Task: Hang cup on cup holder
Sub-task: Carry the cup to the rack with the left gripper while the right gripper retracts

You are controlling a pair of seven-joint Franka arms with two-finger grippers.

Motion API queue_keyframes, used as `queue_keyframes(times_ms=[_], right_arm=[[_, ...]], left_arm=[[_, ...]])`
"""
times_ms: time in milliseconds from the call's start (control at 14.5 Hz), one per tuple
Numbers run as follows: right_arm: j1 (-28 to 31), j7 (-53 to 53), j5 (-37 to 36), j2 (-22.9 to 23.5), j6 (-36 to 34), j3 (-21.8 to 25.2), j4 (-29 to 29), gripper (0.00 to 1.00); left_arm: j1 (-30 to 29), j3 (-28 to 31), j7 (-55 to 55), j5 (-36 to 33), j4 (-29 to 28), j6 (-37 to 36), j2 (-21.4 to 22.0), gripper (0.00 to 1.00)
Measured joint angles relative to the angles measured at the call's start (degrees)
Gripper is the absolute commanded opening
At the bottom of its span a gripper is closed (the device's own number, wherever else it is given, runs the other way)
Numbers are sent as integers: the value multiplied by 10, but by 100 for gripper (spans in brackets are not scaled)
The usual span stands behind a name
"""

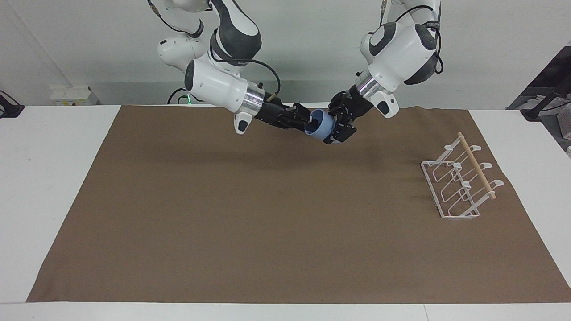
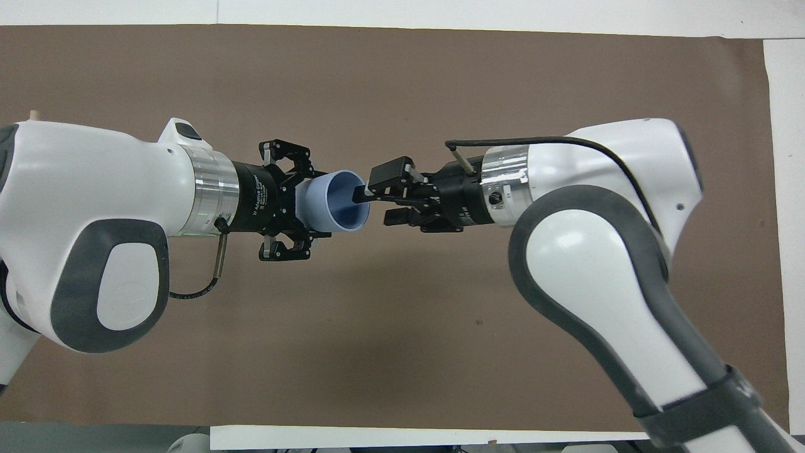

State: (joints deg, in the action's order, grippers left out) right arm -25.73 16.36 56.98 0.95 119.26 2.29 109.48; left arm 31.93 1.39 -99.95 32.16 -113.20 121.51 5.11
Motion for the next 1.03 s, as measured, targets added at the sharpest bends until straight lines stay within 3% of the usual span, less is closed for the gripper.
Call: queue_keyframes(times_ms=[138, 344, 550, 757, 1032], right_arm=[[44, 0, -101, -34, -46, 2, -1, 100], [115, -14, -235, -73, -108, 5, -1, 100], [175, -61, -361, -79, -139, 7, -1, 100], [192, -70, -515, -78, -172, 7, -17, 100], [202, -75, -619, -70, -297, 7, -122, 100]], left_arm=[[-4, 4, -2, -36, -2, -16, 0, 37], [-25, 7, -16, -159, -4, -43, -1, 37], [-51, 8, -25, -328, -4, -65, -1, 37], [-67, 10, -27, -529, -4, -70, 0, 37], [-88, 11, -32, -771, -4, -71, -1, 37]])
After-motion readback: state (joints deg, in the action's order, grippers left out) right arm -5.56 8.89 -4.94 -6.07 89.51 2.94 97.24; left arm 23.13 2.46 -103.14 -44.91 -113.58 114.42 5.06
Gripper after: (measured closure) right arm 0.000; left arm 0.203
